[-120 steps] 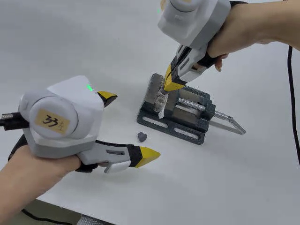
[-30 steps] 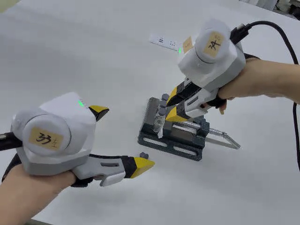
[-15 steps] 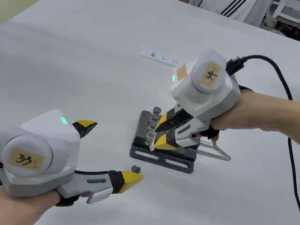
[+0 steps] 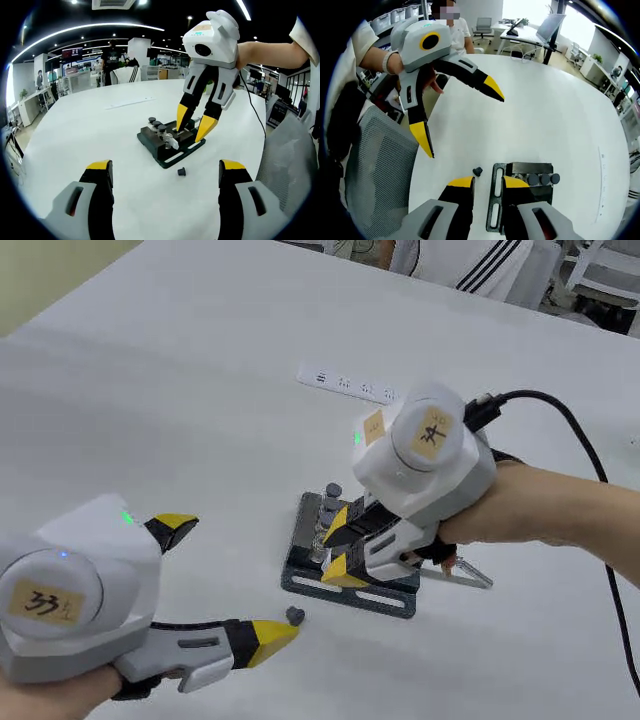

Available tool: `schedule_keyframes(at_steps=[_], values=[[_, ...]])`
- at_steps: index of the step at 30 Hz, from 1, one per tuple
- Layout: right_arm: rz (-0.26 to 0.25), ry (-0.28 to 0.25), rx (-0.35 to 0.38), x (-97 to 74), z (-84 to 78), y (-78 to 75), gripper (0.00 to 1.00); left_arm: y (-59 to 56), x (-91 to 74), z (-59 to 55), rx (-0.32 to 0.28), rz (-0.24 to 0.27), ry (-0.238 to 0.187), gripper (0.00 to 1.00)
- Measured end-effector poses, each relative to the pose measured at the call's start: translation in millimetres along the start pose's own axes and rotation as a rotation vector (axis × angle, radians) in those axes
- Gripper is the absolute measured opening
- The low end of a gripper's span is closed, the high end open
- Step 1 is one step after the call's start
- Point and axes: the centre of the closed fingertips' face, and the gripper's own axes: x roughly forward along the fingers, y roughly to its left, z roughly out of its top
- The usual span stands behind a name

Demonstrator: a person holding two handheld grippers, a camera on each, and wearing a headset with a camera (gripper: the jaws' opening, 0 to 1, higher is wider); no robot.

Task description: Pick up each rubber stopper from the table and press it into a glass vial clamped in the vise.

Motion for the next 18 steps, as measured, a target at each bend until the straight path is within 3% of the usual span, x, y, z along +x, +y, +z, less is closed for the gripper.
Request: schedule_keyframes(at_steps=[9, 16, 18], values=[[-0.026, -0.036, -0.010, -8.8, -0.4, 0.8, 0.17, -5.3, -6.7, 0.3, 0.039, 0.015, 0.011, 0.86], [0.015, -0.086, -0.033, 3.4, -2.6, 15.2, 0.17, -2.6, -19.4, -6.2, 0.058, 0.046, 0.019, 0.85], [0.020, -0.079, -0.058, 11.9, -6.6, 19.8, 0.16, -3.0, -20.8, -11.4, 0.054, 0.051, 0.024, 0.84]])
